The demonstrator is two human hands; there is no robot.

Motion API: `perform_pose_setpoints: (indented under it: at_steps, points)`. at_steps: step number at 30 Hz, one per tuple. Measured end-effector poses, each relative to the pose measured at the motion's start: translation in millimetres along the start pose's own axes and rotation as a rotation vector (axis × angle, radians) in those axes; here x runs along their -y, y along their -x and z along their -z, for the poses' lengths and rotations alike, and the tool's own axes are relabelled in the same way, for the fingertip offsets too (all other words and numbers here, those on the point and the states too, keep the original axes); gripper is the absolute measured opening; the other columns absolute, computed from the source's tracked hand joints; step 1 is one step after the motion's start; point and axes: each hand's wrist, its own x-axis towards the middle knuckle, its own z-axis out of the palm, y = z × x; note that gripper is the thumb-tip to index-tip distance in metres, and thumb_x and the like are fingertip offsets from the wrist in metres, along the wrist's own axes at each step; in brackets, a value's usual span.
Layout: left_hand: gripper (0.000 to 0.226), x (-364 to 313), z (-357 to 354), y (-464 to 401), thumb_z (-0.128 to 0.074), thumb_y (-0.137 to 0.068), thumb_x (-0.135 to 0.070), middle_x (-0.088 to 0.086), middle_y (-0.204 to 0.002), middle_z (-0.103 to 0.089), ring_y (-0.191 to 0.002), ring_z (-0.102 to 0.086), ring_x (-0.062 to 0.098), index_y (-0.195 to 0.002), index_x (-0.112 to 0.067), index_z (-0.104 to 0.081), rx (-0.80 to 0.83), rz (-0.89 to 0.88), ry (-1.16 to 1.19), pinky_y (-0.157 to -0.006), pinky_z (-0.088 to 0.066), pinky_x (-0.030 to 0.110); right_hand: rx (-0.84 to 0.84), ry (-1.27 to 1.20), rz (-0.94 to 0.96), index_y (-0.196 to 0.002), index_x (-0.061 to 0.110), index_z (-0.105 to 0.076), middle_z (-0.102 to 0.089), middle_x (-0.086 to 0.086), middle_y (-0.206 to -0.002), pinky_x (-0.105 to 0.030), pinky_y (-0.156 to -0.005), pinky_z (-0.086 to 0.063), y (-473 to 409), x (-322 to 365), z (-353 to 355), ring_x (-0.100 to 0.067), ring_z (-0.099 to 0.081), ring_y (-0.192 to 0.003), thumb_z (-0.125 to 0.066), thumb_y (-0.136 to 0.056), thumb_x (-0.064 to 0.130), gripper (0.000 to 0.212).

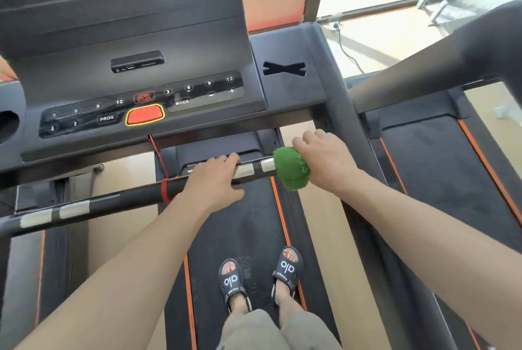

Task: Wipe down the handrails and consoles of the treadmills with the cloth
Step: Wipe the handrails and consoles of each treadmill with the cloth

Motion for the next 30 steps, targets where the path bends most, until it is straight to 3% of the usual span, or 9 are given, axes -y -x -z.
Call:
perform_pose_setpoints:
  at_steps: [4,9,12,15,20,23,26,28,30]
  points:
    - [0.043,-7,2,-2,-0.068,-0.086,-0.044,-0.005,-0.089,-0.046,-0.086,-0.051,0.022,-0.108,-0.022,-0.038,0.036,0.029,-0.022,-0.069,-0.036,0.035,0.235,-0.100,-0.063,-0.097,0.021,-0.049,-0.059,0.001,-0.091,-0.032,-0.067,-0.033,-15,7,17,-0.028,-0.059,-0.091,-0.068,-0.070,0.016,0.033]
    - [0.047,-3,3,-5,-0.068,-0.090,-0.037,-0.002,-0.101,-0.057,-0.085,-0.052,0.022,-0.127,-0.022,-0.044,0.044,0.043,0.012,-0.076,-0.046,0.036,0.785,-0.165,-0.057,-0.089,0.012,-0.070,-0.070,-0.006,-0.077,-0.023,-0.054,-0.050,-52,-9,54,-0.022,-0.066,-0.059,-0.071,-0.058,0.008,0.031]
    - [0.039,-4,0,-7,-0.066,-0.093,-0.033,-0.002,-0.104,-0.061,-0.089,-0.059,0.023,-0.125,-0.022,-0.045,0.022,0.051,-0.004,-0.082,-0.052,0.040,0.928,-0.134,-0.005,-0.095,0.010,-0.073,-0.071,-0.005,-0.081,-0.021,-0.050,-0.053,-63,-7,66,-0.019,-0.067,-0.058,-0.079,-0.062,0.013,0.034]
    - [0.035,-3,0,-7,-0.064,-0.093,-0.031,-0.003,-0.104,-0.061,-0.088,-0.060,0.022,-0.121,-0.024,-0.045,0.011,0.059,-0.018,-0.080,-0.053,0.040,0.744,-0.160,-0.006,-0.094,0.014,-0.069,-0.068,-0.001,-0.078,-0.022,-0.055,-0.049,-54,-6,51,-0.020,-0.064,-0.064,-0.073,-0.063,0.014,0.031]
    - [0.035,-6,-1,-7,-0.065,-0.093,-0.030,-0.002,-0.102,-0.062,-0.088,-0.060,0.023,-0.121,-0.022,-0.046,0.003,0.074,-0.039,-0.079,-0.051,0.039,-0.157,0.036,-0.052,-0.090,0.018,-0.052,-0.055,-0.003,-0.082,-0.039,-0.068,-0.036,2,17,-21,-0.029,-0.052,-0.076,-0.069,-0.060,0.006,0.036]
    - [0.035,-8,0,-7,-0.066,-0.092,-0.030,-0.002,-0.102,-0.063,-0.089,-0.061,0.022,-0.120,-0.023,-0.047,-0.012,0.073,-0.032,-0.082,-0.053,0.040,-0.305,-0.004,-0.158,-0.093,0.016,-0.051,-0.052,-0.005,-0.086,-0.041,-0.081,-0.039,6,30,-33,-0.030,-0.049,-0.079,-0.064,-0.059,0.002,0.039]
    - [0.036,-8,1,-8,-0.066,-0.090,-0.033,-0.002,-0.100,-0.062,-0.087,-0.059,0.022,-0.118,-0.022,-0.046,0.026,0.071,-0.035,-0.079,-0.051,0.039,-0.067,-0.095,-0.127,-0.091,0.021,-0.052,-0.059,0.000,-0.084,-0.036,-0.069,-0.036,-10,25,-10,-0.028,-0.057,-0.083,-0.074,-0.057,0.018,0.041]
    - [0.042,-10,4,-8,-0.067,-0.087,-0.042,-0.002,-0.097,-0.059,-0.086,-0.056,0.021,-0.115,-0.020,-0.046,0.080,0.089,-0.031,-0.076,-0.048,0.039,0.237,-0.198,-0.040,-0.092,0.021,-0.054,-0.060,0.004,-0.084,-0.031,-0.063,-0.033,-23,11,17,-0.026,-0.062,-0.087,-0.070,-0.063,0.022,0.034]
    - [0.052,-11,10,-10,-0.066,-0.084,-0.055,-0.001,-0.101,-0.059,-0.089,-0.056,0.021,-0.115,-0.019,-0.047,0.140,0.099,-0.013,-0.076,-0.046,0.038,0.589,-0.298,-0.042,-0.096,0.019,-0.061,-0.065,0.002,-0.085,-0.028,-0.062,-0.045,-46,-1,41,-0.025,-0.066,-0.083,-0.072,-0.062,0.017,0.036]
